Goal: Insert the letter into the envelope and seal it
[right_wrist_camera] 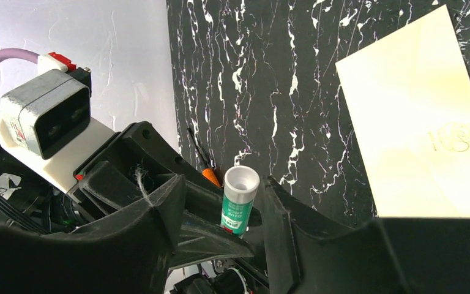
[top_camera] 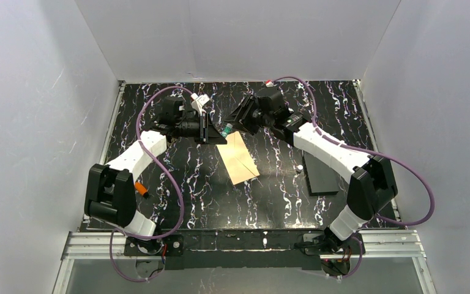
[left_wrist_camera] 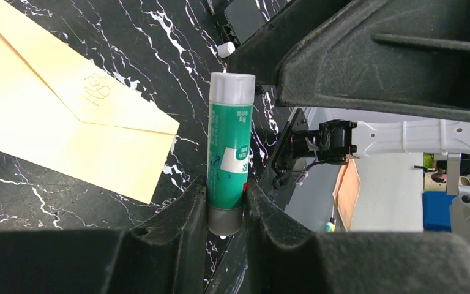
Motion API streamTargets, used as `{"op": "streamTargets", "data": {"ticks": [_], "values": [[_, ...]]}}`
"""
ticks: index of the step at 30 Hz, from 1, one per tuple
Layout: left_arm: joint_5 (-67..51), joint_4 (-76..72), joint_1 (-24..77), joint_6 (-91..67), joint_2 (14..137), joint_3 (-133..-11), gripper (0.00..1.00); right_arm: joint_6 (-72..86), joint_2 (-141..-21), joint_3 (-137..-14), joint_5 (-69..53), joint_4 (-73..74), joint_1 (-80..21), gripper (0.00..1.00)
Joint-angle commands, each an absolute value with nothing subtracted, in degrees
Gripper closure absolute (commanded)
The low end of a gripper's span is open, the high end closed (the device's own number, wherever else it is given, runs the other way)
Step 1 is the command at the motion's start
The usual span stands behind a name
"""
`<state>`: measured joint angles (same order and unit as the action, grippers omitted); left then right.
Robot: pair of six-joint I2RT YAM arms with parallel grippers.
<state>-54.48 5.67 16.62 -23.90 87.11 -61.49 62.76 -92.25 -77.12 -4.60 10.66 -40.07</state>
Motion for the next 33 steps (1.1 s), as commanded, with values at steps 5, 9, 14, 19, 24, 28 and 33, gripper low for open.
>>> {"op": "streamTargets", "data": {"ticks": [5, 9, 14, 19, 24, 28, 33], "values": [[-55.92, 3.94, 16.77, -23.84, 83.94, -62.59, 1.00, 62.07, -93.27, -81.09, -7.23, 11.46, -39.90, 0.46], [-56.41, 3.36, 16.70, -24.29, 83.86, -62.74, 1.00, 63.46, -93.56, -80.87, -7.39, 11.30, -39.75, 0.51], [-57.10, 2.71, 16.74, -24.61, 83.56, -62.45, 1.00, 64.26, -92.97, -80.24, -6.17, 9.79, -39.47, 0.64], [-57.95, 1.15, 16.71, -25.37, 82.94, -61.57, 1.00, 64.24, -92.95, -79.89, -5.81, 9.08, -39.19, 0.73], [-57.11, 1.87, 16.76, -26.93, 83.20, -62.84, 0.68, 61.90, -92.85, -79.43, -6.77, 7.46, -39.20, 0.92], [-54.66, 3.68, 16.77, -28.92, 84.41, -65.83, 0.31, 55.68, -90.86, -77.60, -6.91, 4.88, -39.17, 0.97], [-53.58, 3.62, 16.79, -29.36, 86.92, -66.49, 0.39, 50.65, -90.26, -76.89, -10.10, 2.01, -39.20, 0.98]]}}
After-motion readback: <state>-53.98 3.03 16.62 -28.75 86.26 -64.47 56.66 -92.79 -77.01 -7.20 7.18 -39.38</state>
